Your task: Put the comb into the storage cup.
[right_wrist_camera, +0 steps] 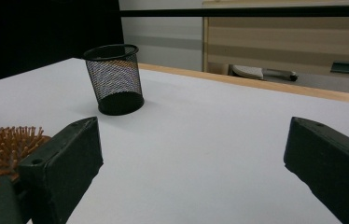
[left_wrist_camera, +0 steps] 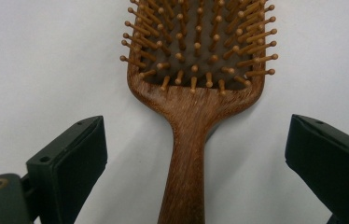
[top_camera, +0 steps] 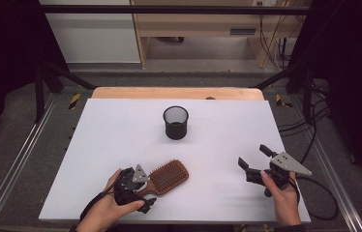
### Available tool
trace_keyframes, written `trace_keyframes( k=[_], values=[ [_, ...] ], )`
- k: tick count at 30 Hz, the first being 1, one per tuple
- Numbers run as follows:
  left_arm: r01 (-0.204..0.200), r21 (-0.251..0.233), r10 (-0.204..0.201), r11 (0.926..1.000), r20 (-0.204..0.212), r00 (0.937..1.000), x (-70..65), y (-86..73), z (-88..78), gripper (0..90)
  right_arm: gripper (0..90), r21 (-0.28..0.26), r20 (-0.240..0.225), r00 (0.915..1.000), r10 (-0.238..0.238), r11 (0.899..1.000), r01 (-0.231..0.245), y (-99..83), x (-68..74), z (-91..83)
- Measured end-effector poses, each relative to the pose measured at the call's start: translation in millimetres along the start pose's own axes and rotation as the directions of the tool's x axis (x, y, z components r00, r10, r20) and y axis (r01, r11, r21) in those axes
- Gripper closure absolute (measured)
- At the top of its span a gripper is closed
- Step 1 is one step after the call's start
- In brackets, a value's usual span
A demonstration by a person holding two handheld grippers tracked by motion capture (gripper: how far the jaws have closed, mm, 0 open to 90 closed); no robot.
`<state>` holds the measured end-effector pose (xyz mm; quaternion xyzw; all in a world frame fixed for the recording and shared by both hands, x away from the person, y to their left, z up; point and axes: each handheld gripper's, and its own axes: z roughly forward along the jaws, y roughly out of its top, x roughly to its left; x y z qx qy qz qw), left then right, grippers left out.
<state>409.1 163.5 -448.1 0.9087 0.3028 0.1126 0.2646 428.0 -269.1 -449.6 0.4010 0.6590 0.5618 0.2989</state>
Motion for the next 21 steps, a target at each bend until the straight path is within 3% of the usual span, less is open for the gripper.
trace_keyframes(
  k=[21],
  values=[
    [-0.010, 0.020, 0.010, 0.9997, 0.010, 0.9999, 3.3, -2.1, 4.4, 6.8, 4.4, 0.001, -0.002, 1.0000, -0.005, 1.000, 0.005, -0.1, -0.2, 0.8]
  ],
)
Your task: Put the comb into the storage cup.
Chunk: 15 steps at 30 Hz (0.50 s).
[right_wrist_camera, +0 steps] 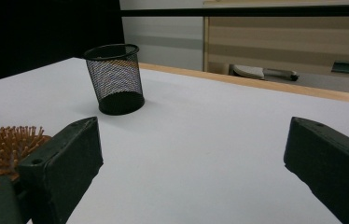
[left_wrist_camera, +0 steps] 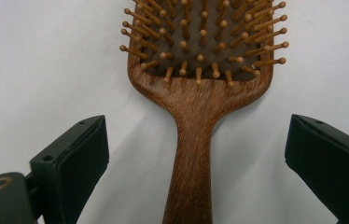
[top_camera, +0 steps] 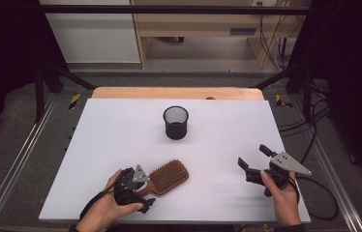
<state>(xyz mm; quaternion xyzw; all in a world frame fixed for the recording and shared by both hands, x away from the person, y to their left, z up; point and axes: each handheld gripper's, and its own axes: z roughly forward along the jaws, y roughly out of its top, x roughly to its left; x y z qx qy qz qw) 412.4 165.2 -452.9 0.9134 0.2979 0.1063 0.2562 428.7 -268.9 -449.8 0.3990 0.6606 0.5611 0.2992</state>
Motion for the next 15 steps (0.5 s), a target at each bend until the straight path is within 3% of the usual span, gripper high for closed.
trace_keyframes(
  k=[5, 15],
  values=[
    [-0.004, 0.004, 0.004, 1.0000, 0.003, 1.0000, -0.4, 0.0, 1.1, 8.1, 4.4, 0.000, 0.000, 1.0000, 0.000, 1.000, 0.000, 0.0, 0.1, -0.1],
    [0.004, 0.011, -0.004, 0.9999, 0.026, 0.9997, 4.9, -0.4, -4.1, 25.9, 4.4, 0.004, -0.003, 1.0000, 0.000, 1.000, 0.000, -0.1, 0.2, 0.1]
  ],
)
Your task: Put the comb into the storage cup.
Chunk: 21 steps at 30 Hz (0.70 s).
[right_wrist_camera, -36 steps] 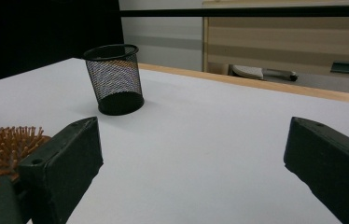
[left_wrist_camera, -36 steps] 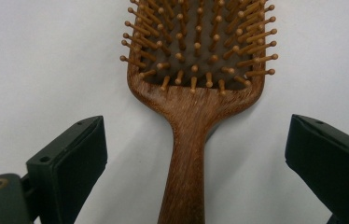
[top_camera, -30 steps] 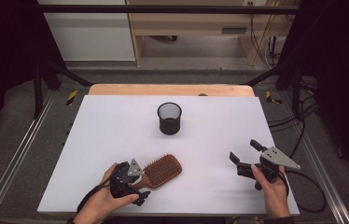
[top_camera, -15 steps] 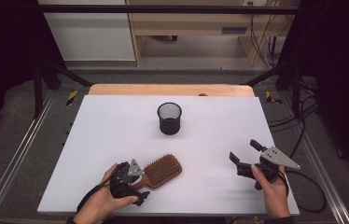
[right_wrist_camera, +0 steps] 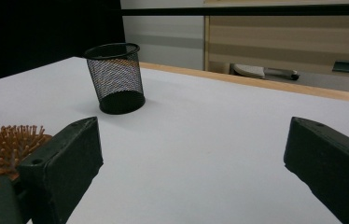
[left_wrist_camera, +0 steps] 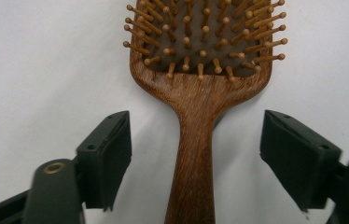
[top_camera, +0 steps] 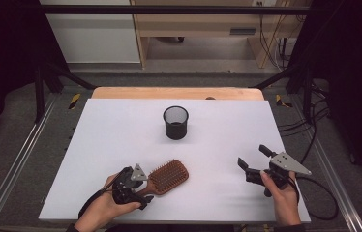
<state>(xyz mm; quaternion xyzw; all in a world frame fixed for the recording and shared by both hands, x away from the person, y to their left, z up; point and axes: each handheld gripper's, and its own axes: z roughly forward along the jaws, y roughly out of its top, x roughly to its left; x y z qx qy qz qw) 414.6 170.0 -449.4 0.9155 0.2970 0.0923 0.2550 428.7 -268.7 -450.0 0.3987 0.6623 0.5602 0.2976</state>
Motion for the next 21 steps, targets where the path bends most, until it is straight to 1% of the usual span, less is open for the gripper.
trace_keyframes(
  k=[3, 4, 8, 10, 21],
  values=[
    [-0.006, 0.009, 0.005, 0.9999, 0.017, 0.9998, 0.1, 0.2, -2.1, 32.5, 4.4, 0.001, 0.000, 1.0000, 0.000, 1.000, 0.000, -0.1, -0.1, 0.1],
    [-0.010, 0.013, 0.009, 0.9999, 0.022, 0.9997, -0.1, 0.3, -2.3, 36.6, 4.4, 0.001, 0.000, 1.0000, -0.001, 1.000, 0.001, -0.2, -0.2, 0.2],
    [-0.027, 0.041, 0.026, 0.9988, 0.033, 0.9991, -0.9, 1.0, -0.4, 46.6, 4.4, 0.002, -0.001, 1.0000, -0.001, 1.000, 0.001, -0.2, -0.2, 0.2],
    [-0.029, 0.054, 0.027, 0.9981, 0.036, 0.9990, -0.6, 1.0, 1.4, 48.9, 4.4, 0.002, -0.001, 1.0000, 0.000, 1.000, 0.000, -0.3, -0.2, 0.2],
    [-0.023, 0.075, 0.020, 0.9969, 0.045, 0.9988, 2.6, 2.1, 5.4, 57.7, 4.4, 0.002, -0.002, 1.0000, 0.001, 1.000, -0.001, -0.3, -0.3, 0.3]
  ],
)
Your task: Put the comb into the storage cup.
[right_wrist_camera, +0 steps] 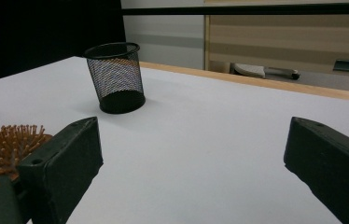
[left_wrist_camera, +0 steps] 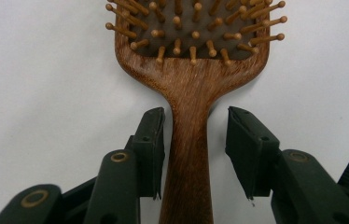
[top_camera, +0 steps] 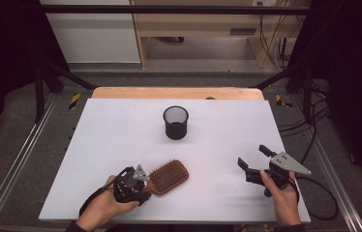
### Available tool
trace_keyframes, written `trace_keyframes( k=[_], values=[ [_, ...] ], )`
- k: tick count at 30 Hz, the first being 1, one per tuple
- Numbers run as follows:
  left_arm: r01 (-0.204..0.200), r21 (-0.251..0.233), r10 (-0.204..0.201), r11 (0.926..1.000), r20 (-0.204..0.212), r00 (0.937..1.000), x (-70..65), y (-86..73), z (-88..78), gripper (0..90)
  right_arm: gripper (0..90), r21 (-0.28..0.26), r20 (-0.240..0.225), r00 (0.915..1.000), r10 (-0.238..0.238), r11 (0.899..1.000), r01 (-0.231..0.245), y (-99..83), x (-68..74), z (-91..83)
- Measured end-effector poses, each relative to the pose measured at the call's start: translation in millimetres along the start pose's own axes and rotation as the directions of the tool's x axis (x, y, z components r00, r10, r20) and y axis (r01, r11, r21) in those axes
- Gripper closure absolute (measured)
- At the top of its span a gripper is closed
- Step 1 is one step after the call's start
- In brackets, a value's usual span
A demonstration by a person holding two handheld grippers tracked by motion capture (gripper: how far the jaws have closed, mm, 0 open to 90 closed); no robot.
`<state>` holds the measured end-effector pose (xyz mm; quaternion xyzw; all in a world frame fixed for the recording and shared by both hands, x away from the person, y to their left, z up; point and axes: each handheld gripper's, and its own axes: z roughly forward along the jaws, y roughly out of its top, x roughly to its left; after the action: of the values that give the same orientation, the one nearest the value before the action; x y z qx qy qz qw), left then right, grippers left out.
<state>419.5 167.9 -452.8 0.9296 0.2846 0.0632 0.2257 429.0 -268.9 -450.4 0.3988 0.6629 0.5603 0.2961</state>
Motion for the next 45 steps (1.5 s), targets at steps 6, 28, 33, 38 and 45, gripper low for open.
trace_keyframes(
  k=[6, 28, 33, 38, 45],
  values=[
    [-0.007, 0.015, 0.007, 0.9999, -0.009, 0.9999, 0.4, 1.1, 1.1, 63.8, 4.4, 0.001, 0.000, 1.0000, 0.000, 1.000, 0.000, 0.0, 0.0, 0.1],
    [-0.058, -0.005, 0.058, 0.9983, -0.070, 0.9958, -11.8, -1.3, 2.0, 72.8, 4.3, 0.000, -0.005, 1.0000, -0.002, 1.000, 0.002, 0.3, 0.7, 0.0],
    [-0.036, -0.079, 0.030, 0.9962, -0.071, 0.9970, -7.5, -2.8, 2.6, 72.8, 4.3, -0.002, -0.001, 1.0000, -0.002, 1.000, 0.002, 0.1, -0.3, -0.2],
    [-0.023, -0.163, 0.007, 0.9864, -0.098, 0.9952, -3.4, 0.2, 1.4, 72.8, 4.3, -0.002, 0.001, 1.0000, -0.001, 1.000, 0.001, 0.1, -0.1, -0.5],
    [0.005, -0.226, -0.031, 0.9742, -0.111, 0.9933, 2.1, 1.0, -0.1, 72.8, 4.3, -0.010, -0.009, 0.9999, 0.008, 1.000, -0.008, 1.2, 3.7, 0.9]
  ],
)
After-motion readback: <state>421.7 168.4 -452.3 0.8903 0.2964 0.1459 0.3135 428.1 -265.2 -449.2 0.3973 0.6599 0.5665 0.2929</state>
